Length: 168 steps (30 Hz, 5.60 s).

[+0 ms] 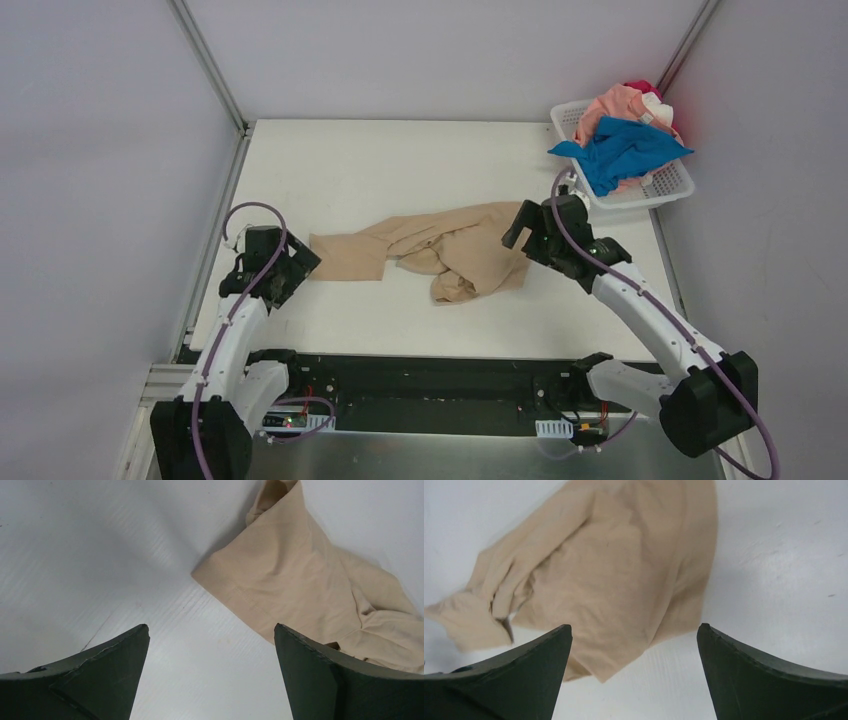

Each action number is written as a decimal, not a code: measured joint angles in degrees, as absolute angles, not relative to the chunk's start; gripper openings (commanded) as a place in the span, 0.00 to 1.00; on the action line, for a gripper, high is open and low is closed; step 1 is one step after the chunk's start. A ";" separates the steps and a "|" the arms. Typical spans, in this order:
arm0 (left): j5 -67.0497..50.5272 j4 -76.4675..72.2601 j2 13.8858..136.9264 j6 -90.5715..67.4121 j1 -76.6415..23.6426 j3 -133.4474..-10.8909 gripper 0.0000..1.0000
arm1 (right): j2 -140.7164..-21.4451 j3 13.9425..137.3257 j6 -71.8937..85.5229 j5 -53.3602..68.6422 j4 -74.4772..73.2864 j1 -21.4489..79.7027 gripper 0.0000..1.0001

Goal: Fold and stack the t-shirts
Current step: Move the tshirt to the center of the board, then flatten out the tshirt

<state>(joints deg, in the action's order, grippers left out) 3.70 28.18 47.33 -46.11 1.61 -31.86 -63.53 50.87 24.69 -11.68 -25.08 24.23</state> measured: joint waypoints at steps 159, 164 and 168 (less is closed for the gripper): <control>-4.34 19.27 105.58 -41.67 -13.08 -68.86 0.99 | -107.74 71.44 15.14 3.92 -13.89 18.52 0.99; -4.67 20.64 114.89 -40.14 -9.65 -81.71 0.99 | -108.16 71.94 17.50 3.03 -14.06 25.06 0.99; -5.65 20.95 120.79 -38.41 -7.99 -90.72 0.99 | -108.03 71.92 18.94 0.40 -14.85 30.11 0.99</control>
